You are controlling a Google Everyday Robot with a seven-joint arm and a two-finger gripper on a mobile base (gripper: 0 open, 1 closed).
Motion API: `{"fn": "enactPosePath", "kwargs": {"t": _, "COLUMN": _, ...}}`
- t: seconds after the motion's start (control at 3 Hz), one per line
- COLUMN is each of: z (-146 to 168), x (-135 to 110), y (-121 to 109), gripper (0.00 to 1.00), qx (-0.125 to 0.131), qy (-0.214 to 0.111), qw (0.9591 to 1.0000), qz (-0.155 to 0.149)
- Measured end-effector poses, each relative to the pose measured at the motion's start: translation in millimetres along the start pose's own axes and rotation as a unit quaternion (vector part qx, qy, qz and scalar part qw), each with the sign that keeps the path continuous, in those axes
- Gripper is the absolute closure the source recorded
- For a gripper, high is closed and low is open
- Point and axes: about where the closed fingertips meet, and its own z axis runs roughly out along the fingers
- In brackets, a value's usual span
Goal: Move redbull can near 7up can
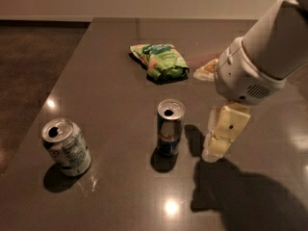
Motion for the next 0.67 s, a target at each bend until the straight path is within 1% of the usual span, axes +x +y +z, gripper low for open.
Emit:
{"fn": "enactPosePath", "kwargs": {"t": 0.33, "z": 16, "x": -28, "y": 7, "gripper": 0.00, "qx": -0.006, "qy": -0.034, "qw": 0.9992, "qz": -0.018}}
{"fn": "enactPosePath", "kwargs": {"t": 0.67, "z": 26, "x": -53, "y": 9, "gripper": 0.00, "qx": -0.004, "qy": -0.064, "qw": 0.9977, "qz": -0.022}}
